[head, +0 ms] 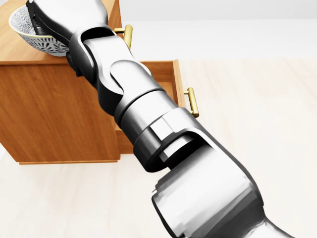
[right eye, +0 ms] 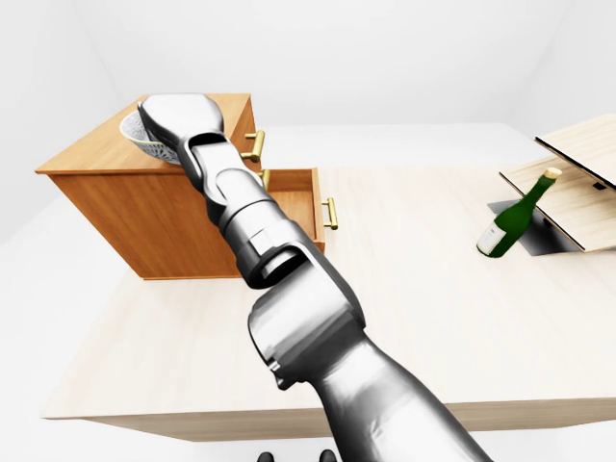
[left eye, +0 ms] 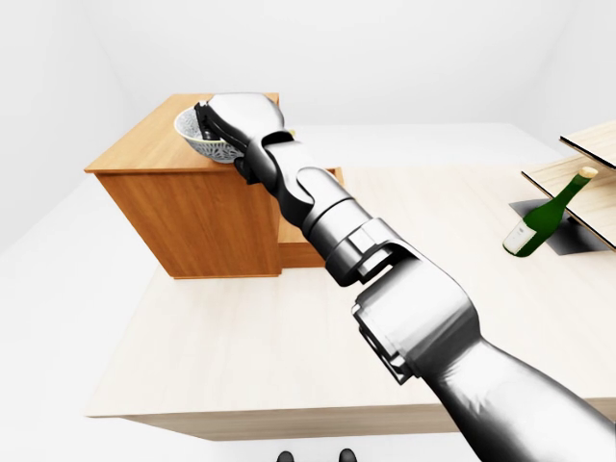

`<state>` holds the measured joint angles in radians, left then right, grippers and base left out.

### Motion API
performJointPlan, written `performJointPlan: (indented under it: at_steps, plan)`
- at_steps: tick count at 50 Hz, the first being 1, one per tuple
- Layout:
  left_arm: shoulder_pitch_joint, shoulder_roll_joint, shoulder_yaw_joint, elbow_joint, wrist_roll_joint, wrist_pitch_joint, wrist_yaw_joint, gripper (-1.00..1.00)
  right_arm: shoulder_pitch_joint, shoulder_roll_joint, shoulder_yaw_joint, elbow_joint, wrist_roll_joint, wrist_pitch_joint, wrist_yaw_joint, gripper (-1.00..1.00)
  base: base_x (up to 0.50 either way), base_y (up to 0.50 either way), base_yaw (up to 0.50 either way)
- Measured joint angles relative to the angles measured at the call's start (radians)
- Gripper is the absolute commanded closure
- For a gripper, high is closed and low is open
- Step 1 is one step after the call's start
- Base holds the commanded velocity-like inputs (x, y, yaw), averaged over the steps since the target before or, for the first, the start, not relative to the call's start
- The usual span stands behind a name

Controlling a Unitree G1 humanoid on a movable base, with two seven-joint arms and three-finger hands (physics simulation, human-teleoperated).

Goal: Put the bowl on top of the cabinet.

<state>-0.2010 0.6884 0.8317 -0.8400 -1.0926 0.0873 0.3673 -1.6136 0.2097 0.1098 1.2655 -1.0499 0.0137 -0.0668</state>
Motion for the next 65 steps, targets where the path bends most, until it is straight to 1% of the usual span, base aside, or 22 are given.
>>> performJointPlan:
  at_steps: [12, 13, 14, 25, 37, 49, 57, 65]
  plan:
    - [0.002, 0.009, 0.006, 0.000, -0.017, 0.000, 0.009, -0.98, 0.002, 0.006, -0.005, 0.007, -0.012, 0.001, -0.024, 1.00, 0.00, 0.00, 0.00]
    - [0.003, 0.010, 0.007, 0.000, -0.018, 0.000, 0.010, -0.98, 0.002, 0.006, -0.005, 0.007, -0.012, 0.001, -0.026, 0.58, 0.00, 0.00, 0.00]
    - [0.003, 0.011, 0.007, 0.000, -0.020, 0.000, 0.010, -0.98, 0.001, 0.006, -0.007, 0.007, -0.012, 0.002, -0.028, -1.00, 0.00, 0.00, 0.00]
    - [0.006, 0.018, 0.012, -0.001, -0.032, 0.000, 0.016, -0.98, -0.027, -0.002, -0.015, -0.009, -0.034, 0.006, -0.081, -1.00, 0.00, 0.00, 0.00]
    - [0.008, 0.022, 0.016, -0.004, -0.042, 0.000, 0.020, -0.98, -0.013, -0.007, -0.011, 0.003, -0.029, -0.002, -0.069, -1.00, 0.00, 0.00, 0.00]
    - [0.010, 0.023, 0.014, -0.007, -0.044, 0.000, 0.022, -0.98, -0.057, -0.029, -0.023, -0.017, 0.003, -0.001, -0.036, -1.00, 0.00, 0.00, 0.00]
    - [0.010, 0.018, 0.008, -0.013, -0.038, 0.000, 0.021, -0.98, -0.107, -0.061, -0.037, -0.053, 0.047, 0.013, -0.002, -1.00, 0.00, 0.00, 0.00]
    - [0.010, 0.013, 0.002, -0.019, -0.030, 0.000, 0.019, -0.98, -0.148, -0.099, -0.048, -0.117, 0.098, 0.045, 0.044, -1.00, 0.00, 0.00, 0.00]
